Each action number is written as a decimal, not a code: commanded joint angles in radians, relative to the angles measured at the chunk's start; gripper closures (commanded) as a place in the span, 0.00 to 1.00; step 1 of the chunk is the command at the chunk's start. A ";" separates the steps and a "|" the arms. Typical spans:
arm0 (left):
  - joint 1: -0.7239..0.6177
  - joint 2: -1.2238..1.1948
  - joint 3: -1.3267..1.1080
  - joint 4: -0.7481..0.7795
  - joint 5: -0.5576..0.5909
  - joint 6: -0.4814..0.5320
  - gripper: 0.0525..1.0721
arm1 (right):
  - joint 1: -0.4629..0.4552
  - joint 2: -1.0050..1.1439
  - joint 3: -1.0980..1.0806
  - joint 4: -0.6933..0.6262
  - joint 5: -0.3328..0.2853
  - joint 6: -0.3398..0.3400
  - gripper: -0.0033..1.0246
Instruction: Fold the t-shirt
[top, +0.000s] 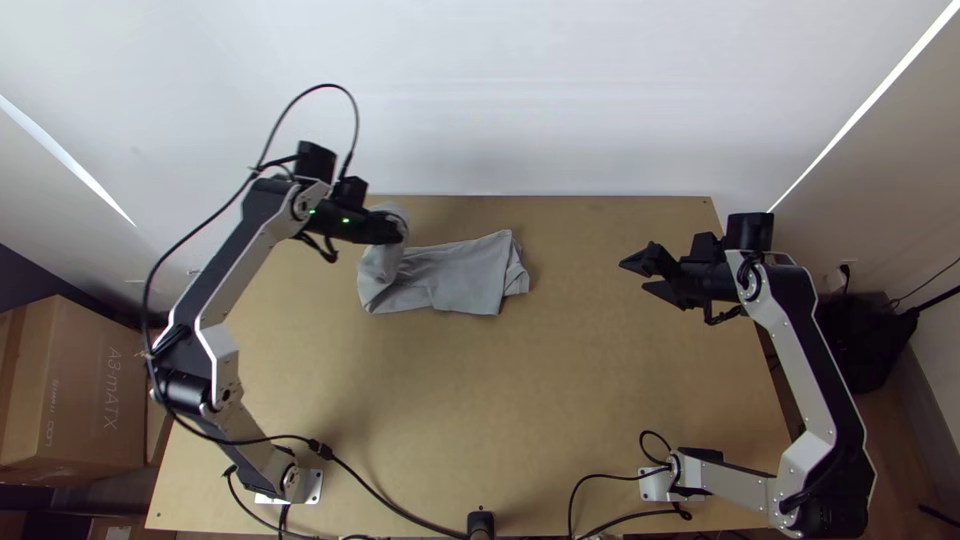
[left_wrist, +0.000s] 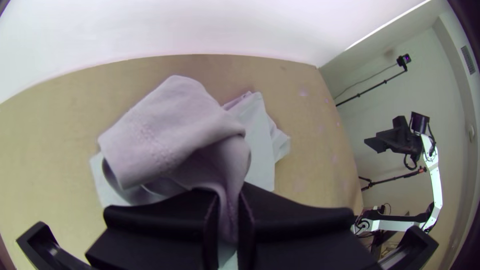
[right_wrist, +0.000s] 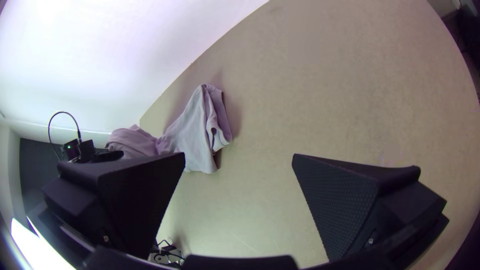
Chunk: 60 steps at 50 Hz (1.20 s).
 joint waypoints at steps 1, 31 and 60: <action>-0.056 0.082 0.098 0.004 -0.012 -0.052 0.98 | -0.011 -0.040 -0.026 0.003 0.008 0.007 0.04; -0.243 0.298 0.258 0.160 -0.087 -0.191 0.98 | -0.008 -0.112 -0.106 0.010 0.076 0.031 0.04; -0.389 0.428 0.434 0.459 -0.100 -0.341 0.05 | 0.075 -0.088 -0.227 0.096 0.159 0.025 0.04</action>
